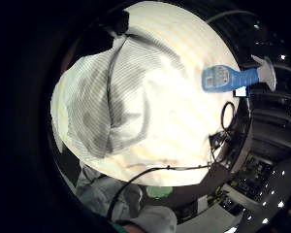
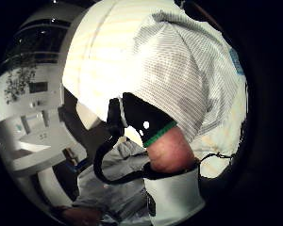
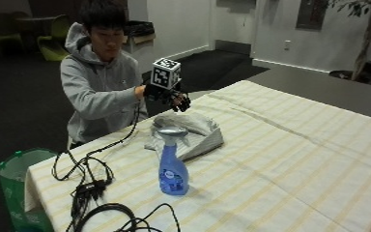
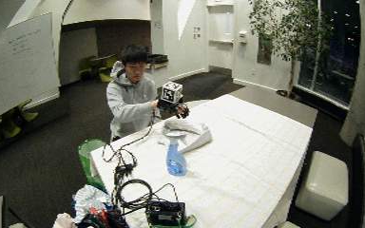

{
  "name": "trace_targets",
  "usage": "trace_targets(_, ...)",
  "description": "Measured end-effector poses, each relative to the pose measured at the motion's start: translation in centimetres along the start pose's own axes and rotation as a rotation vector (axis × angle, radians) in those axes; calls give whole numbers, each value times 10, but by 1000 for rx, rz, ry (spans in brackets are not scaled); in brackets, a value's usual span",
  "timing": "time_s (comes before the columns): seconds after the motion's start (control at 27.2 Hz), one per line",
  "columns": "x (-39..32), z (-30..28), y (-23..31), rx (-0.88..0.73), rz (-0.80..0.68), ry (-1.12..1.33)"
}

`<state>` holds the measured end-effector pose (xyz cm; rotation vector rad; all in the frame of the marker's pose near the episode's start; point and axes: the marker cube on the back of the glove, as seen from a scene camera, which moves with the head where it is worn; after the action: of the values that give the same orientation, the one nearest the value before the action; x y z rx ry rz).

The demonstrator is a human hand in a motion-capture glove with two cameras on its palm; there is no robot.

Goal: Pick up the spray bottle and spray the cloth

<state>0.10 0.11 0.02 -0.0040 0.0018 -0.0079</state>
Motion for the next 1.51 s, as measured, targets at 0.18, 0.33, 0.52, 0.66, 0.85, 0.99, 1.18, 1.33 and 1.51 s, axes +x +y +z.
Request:
trace_targets(0.18,3,-1,1,9,-20,-3)
trace_targets(0.33,7,-2,4,43,-45,-5)
trace_targets(0.52,10,-5,11,175,-71,-34)
trace_targets(0.66,20,-8,19,289,-99,-72)
trace_targets(0.85,33,-9,33,411,-112,-131)
trace_targets(0.99,48,-11,42,517,-144,-171)
trace_targets(1.18,73,-13,45,609,-212,-238)
trace_targets(1.33,95,-12,44,657,-221,-270)
trace_targets(1.51,129,-8,41,709,-173,-279)
